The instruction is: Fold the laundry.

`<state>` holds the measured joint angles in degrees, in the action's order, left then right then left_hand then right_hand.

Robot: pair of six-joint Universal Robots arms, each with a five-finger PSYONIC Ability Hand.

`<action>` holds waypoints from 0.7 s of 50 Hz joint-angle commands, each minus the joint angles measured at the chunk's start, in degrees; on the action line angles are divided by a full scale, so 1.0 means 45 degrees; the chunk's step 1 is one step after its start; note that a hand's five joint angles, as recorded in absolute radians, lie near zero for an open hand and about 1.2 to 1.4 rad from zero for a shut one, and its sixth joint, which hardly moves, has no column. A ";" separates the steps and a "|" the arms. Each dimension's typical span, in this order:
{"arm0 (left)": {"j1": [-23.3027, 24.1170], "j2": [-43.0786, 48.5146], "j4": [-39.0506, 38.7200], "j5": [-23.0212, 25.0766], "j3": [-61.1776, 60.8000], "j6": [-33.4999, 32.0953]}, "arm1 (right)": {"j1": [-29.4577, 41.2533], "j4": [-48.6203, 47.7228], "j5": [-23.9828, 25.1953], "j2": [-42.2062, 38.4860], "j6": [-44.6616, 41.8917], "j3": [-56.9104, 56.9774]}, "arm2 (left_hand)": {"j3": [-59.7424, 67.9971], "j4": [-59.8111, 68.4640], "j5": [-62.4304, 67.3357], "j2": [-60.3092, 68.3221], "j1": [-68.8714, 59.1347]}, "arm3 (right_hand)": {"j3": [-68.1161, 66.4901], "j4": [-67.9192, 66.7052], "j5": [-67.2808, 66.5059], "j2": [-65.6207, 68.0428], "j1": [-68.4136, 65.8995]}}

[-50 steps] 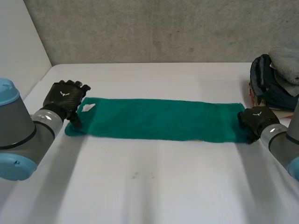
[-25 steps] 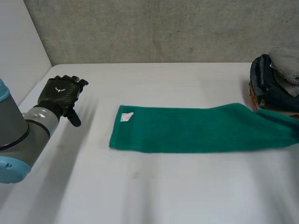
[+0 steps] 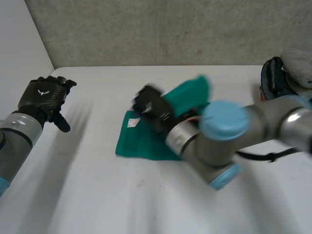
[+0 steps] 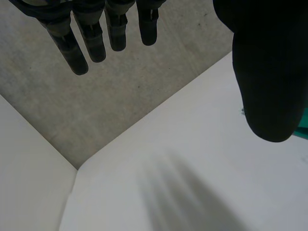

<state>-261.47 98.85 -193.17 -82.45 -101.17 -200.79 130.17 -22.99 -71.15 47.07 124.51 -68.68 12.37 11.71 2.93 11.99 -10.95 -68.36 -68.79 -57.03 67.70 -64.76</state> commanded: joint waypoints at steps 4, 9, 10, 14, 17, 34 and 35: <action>0.0175 0.0064 -0.0082 0.0100 -0.0175 -0.0009 | 0.1288 0.0070 0.0168 -0.2200 0.0181 0.1103 | -0.0527 -0.0381 -0.0652 -0.0442 0.0212 | 0.7529 0.7624 0.7235 -0.7383 0.6728; 0.0427 0.0064 -0.0121 0.0119 0.0369 0.0030 | 0.1131 0.0090 -0.1861 -0.0503 0.2188 0.0147 | -0.0527 -0.0381 -0.0652 -0.0442 0.0212 | 1.2969 1.3063 1.2674 -1.2822 1.2168; 0.0564 0.0083 -0.0140 0.0138 0.0526 0.0030 | 0.1093 0.0167 -0.2406 0.0274 0.3412 -0.0299 | -0.0527 -0.0381 -0.0652 -0.0442 0.0212 | 1.2969 1.3063 1.2674 -1.2822 1.2168; 0.1462 0.0395 -0.0179 0.0158 0.1249 0.0147 | 0.0083 0.0848 -0.3074 0.1683 0.6207 -0.1451 | -0.0527 -0.0381 -0.0652 -0.0442 0.0212 | 1.2969 1.3063 1.2674 -1.2822 1.2168; 0.2241 0.1037 -0.0179 0.0158 0.1833 0.0206 | -0.0877 0.1863 -0.3076 0.2234 0.7230 -0.2041 | -0.0527 -0.0381 -0.0652 -0.0442 0.0212 | 1.2969 1.3063 1.2674 -1.2822 1.2168; 0.4609 0.3502 -0.0140 -0.0076 0.3693 0.0206 | -0.3866 0.3081 -0.4773 0.1707 0.6086 -0.4073 | -0.0527 -0.0381 -0.0652 -0.0442 0.0212 | -0.2587 -0.2492 -0.2881 0.2733 -0.3387; 0.4609 0.3482 -0.0140 -0.0076 0.3653 0.0206 | -0.3946 0.2827 -0.4891 0.1766 0.5810 -0.4132 | -0.0527 -0.0381 -0.0652 -0.0442 0.0212 | -0.2587 -0.2492 -0.2881 0.2733 -0.3387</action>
<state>-241.26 114.64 -193.81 -82.74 -84.25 -199.86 115.51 -5.96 -89.71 55.80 157.30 -86.31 12.37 11.71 2.93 11.99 -10.95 -56.59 -56.35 -45.56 57.60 -56.99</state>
